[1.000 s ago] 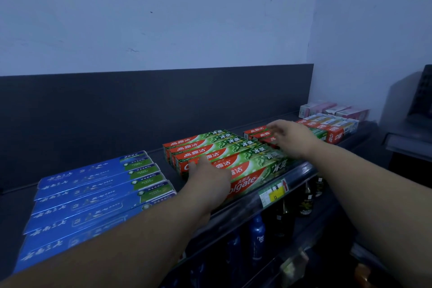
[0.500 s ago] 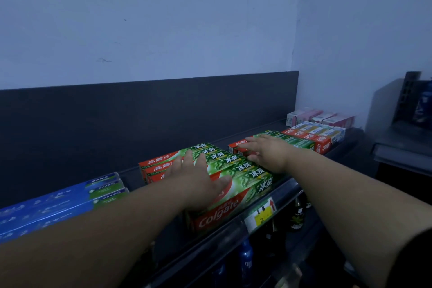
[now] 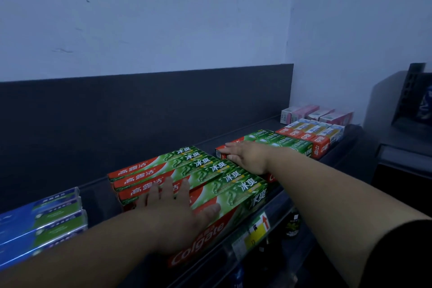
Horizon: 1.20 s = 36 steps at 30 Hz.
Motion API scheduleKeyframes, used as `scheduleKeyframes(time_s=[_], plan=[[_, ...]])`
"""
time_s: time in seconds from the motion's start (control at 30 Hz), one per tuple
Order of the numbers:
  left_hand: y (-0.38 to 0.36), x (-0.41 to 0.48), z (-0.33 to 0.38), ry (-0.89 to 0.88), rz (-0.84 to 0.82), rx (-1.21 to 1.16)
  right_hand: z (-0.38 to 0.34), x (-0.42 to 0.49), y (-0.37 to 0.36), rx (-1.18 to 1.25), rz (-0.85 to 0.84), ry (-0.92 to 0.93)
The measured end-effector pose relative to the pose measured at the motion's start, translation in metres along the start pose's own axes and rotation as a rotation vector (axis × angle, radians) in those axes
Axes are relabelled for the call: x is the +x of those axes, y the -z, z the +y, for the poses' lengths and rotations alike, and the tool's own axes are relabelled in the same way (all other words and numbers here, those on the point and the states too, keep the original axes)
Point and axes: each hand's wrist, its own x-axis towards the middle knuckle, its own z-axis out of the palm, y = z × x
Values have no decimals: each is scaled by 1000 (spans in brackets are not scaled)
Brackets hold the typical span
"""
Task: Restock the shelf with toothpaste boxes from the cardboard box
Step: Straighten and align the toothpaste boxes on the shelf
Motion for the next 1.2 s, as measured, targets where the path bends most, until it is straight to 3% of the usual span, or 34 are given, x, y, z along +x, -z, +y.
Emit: scheduleKeyframes(time_s=[0.43, 0.6, 0.77, 0.97, 1.2], plan=[[0, -5, 0, -2, 13, -35, 16, 11, -6, 33, 57, -24], [-1, -7, -3, -27, 69, -89, -7, -7, 2, 129, 190, 65], [0, -7, -8, -66, 58, -69, -44, -31, -10, 204, 50, 175], [-3, -8, -9, -67, 63, -71, -53, -37, -9, 188, 44, 115], [-16, -49, -20, 5, 331, -455, -66, -62, -15, 263, 296, -141]])
